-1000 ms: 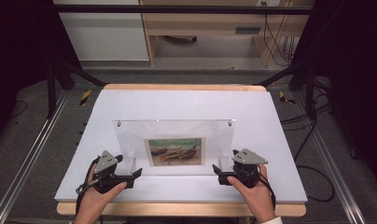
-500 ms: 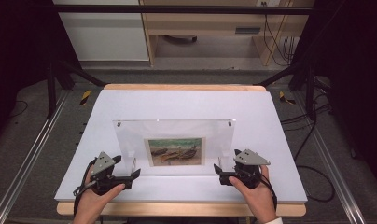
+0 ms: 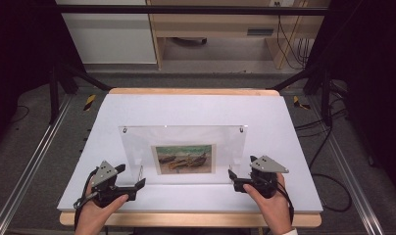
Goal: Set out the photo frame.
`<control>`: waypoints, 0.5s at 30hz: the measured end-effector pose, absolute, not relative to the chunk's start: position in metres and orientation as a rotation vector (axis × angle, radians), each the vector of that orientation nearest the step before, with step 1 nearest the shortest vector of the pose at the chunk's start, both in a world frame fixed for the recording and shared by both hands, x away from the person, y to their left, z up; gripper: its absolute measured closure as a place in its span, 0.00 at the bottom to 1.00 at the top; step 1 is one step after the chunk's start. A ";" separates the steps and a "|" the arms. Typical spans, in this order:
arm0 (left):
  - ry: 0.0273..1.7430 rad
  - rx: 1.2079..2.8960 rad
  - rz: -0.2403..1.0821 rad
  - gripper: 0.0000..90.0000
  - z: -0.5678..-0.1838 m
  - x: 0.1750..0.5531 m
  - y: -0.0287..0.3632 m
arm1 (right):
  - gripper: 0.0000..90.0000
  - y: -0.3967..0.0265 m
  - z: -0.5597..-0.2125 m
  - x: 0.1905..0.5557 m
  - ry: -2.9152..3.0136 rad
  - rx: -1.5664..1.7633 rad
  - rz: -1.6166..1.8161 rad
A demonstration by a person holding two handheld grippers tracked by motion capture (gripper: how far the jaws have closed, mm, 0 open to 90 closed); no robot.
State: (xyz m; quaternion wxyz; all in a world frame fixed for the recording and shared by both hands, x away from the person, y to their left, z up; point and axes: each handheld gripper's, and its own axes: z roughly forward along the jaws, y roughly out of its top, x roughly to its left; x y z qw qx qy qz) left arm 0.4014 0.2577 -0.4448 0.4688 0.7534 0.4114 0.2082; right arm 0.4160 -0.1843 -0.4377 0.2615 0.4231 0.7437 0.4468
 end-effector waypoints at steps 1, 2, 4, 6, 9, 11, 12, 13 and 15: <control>1.010 1.843 0.513 0.08 -0.444 0.401 0.258 | 0.11 -0.185 -0.437 0.416 2.009 1.142 1.207; 1.011 1.838 0.516 0.08 -0.443 0.400 0.259 | 0.11 -0.186 -0.437 0.415 2.008 1.143 1.207; 1.012 1.831 0.525 0.08 -0.442 0.400 0.261 | 0.11 -0.187 -0.436 0.414 2.005 1.147 1.210; 1.014 1.826 0.531 0.08 -0.441 0.399 0.262 | 0.11 -0.188 -0.436 0.414 2.000 1.150 1.211; 1.017 1.821 0.527 0.08 -0.439 0.398 0.265 | 0.11 -0.191 -0.435 0.412 1.993 1.156 1.211; 1.019 1.812 0.529 0.08 -0.438 0.397 0.267 | 0.11 -0.194 -0.434 0.411 1.985 1.161 1.211; 1.018 1.811 0.531 0.08 -0.437 0.396 0.268 | 0.11 -0.195 -0.433 0.410 1.983 1.162 1.208; 1.017 1.809 0.534 0.08 -0.436 0.396 0.269 | 0.11 -0.197 -0.433 0.409 1.981 1.167 1.211; 1.016 1.803 0.533 0.08 -0.436 0.395 0.271 | 0.11 -0.200 -0.433 0.408 1.974 1.173 1.212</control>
